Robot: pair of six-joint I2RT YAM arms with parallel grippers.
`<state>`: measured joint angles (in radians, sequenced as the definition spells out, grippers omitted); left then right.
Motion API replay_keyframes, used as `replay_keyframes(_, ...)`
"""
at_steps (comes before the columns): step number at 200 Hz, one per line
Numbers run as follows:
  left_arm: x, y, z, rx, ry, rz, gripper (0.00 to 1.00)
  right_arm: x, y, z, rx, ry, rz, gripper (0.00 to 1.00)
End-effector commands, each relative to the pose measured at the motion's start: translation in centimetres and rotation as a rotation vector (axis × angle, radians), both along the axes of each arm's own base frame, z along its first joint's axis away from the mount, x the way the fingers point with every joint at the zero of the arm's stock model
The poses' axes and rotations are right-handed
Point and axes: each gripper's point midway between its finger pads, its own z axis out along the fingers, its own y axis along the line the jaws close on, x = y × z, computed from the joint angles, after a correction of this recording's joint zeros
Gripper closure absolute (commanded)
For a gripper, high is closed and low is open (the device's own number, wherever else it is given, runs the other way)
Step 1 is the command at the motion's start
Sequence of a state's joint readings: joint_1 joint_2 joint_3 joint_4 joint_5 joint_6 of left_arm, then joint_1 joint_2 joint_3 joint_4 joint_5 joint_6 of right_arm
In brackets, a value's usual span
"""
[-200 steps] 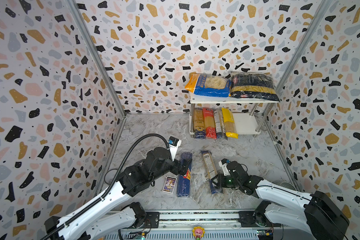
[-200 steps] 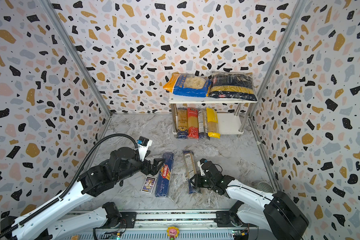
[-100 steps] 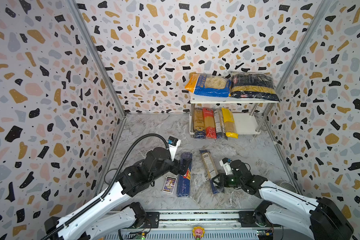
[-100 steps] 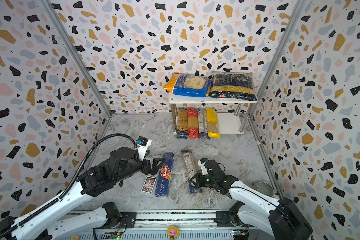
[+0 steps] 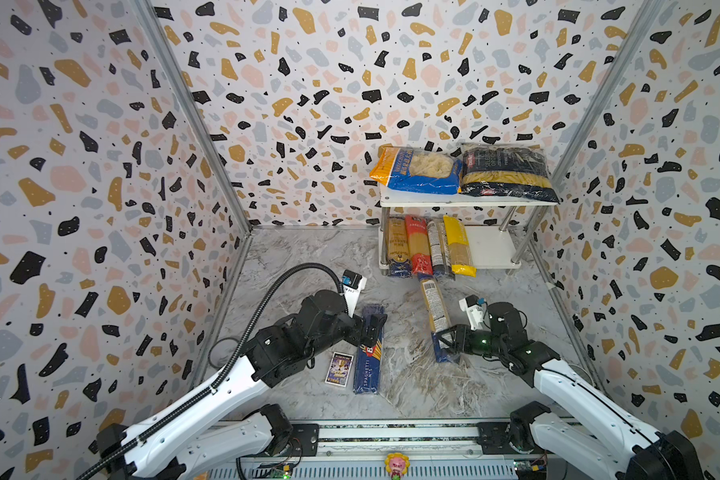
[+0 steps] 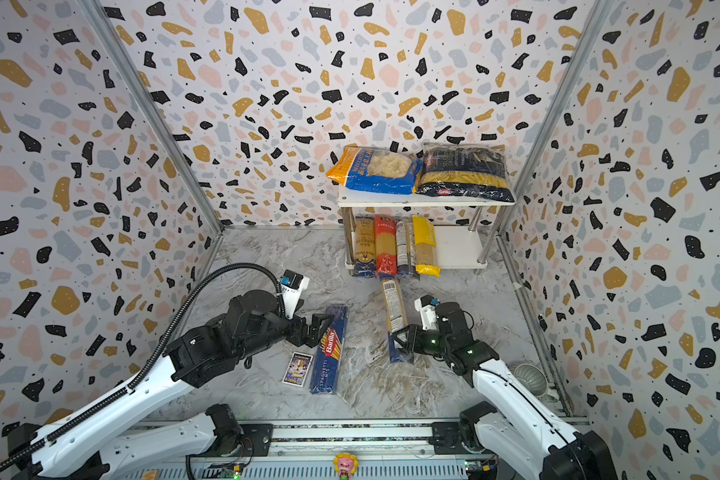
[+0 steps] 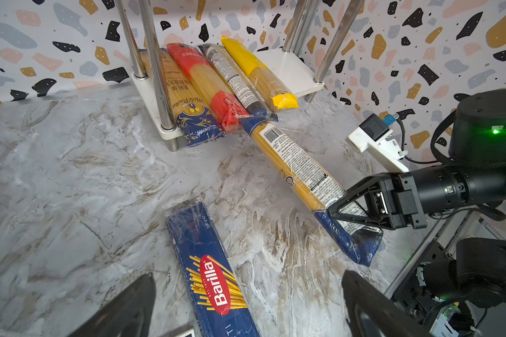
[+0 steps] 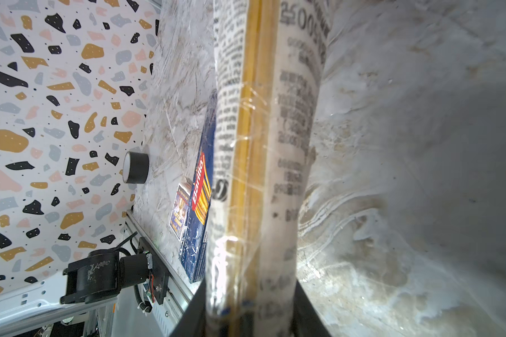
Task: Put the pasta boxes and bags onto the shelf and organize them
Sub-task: 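Carry the clear pack to the lower shelf and stand it beside the yellow pack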
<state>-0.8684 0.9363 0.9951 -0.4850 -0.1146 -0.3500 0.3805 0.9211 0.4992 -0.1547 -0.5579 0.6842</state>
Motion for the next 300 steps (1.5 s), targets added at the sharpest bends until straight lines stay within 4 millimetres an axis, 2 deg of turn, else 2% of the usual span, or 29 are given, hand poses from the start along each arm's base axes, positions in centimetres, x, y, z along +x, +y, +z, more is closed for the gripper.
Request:
replay_keyframes(1,0.8,-0.4,2.9,-0.042,-0.071,0.001,0.0,3.4,0.4,8.5,0.075,-0.289,0.045,0.87)
replay_keyframes(21,1.1,-0.8,3.4,-0.037,-0.081,-0.004,0.01,5.7,-1.0,10.4,0.058,-0.335,0.012,0.87)
replay_keyframes(51,1.7,-1.2,3.7,-0.017,-0.096,-0.004,0.0,9.6,-3.8,11.4,0.012,-0.363,-0.057,0.87)
replay_keyframes(88,2.2,-2.2,3.3,0.0,-0.098,-0.025,0.01,14.5,-7.6,11.6,-0.09,-0.39,-0.16,0.87)
replay_keyframes(150,2.9,-4.2,1.5,-0.017,-0.084,-0.069,0.01,20.9,-11.8,11.2,-0.154,-0.402,-0.26,0.87)
replay_keyframes(175,3.3,-4.9,0.9,-0.002,-0.076,-0.079,0.0,23.6,-12.8,11.2,-0.195,-0.398,-0.289,0.88)
replay_keyframes(206,3.4,-4.9,0.8,0.012,-0.08,-0.083,0.0,26.0,-15.0,11.2,-0.279,-0.401,-0.339,0.88)
replay_keyframes(241,3.7,-4.1,0.8,0.013,-0.108,-0.047,0.0,28.6,-17.0,9.9,-0.381,-0.372,-0.367,0.88)
replay_keyframes(269,3.8,-4.0,0.7,0.02,-0.112,-0.042,0.0,30.1,-17.9,8.6,-0.38,-0.347,-0.377,0.88)
replay_keyframes(300,3.9,-3.6,0.5,0.043,-0.118,-0.025,0.0,31.2,-18.0,7.2,-0.382,-0.327,-0.367,0.88)
